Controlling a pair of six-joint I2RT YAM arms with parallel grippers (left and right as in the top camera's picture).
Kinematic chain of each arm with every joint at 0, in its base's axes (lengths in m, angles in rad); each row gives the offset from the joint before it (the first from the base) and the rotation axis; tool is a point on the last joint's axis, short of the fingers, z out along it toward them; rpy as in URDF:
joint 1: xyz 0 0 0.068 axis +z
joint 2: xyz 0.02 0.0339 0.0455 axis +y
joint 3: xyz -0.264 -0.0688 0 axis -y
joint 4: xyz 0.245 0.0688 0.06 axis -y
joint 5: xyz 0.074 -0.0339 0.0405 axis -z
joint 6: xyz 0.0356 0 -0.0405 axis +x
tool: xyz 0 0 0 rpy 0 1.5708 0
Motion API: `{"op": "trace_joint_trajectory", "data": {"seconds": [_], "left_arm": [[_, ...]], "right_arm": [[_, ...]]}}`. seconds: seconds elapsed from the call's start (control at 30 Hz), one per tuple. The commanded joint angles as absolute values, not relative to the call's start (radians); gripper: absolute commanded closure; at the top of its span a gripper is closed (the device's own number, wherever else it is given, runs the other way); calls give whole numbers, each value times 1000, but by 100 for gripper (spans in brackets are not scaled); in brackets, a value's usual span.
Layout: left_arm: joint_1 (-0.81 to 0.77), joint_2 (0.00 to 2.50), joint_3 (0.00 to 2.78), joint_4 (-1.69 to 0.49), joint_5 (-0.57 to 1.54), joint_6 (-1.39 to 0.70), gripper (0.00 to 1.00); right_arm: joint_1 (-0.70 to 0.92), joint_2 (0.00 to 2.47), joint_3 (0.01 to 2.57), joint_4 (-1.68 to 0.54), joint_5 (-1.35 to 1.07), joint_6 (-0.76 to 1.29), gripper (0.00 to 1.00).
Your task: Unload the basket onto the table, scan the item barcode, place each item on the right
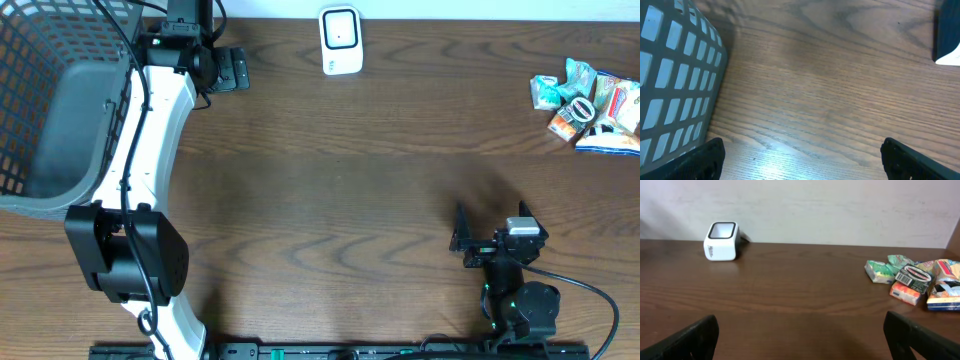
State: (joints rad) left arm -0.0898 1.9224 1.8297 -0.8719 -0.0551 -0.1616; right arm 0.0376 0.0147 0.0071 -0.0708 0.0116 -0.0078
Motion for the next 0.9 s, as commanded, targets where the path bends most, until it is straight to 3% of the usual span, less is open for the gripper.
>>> {"op": "trace_joint_trajectory", "data": {"seconds": [0.0, 0.47, 0.73, 0.87], "left_arm": [[-90, 1902, 1842, -875, -64, -178, 2], [-91, 1902, 1842, -940, -65, -178, 2], [-109, 1905, 1829, -1168, -59, -225, 2], [-134, 1899, 1789, -1181, -51, -227, 2]], "right_arm": [[30, 6, 6, -75, 12, 6, 1], [30, 6, 6, -75, 12, 6, 1], [30, 6, 6, -75, 12, 6, 1], [30, 6, 6, -75, 12, 6, 1]]}}
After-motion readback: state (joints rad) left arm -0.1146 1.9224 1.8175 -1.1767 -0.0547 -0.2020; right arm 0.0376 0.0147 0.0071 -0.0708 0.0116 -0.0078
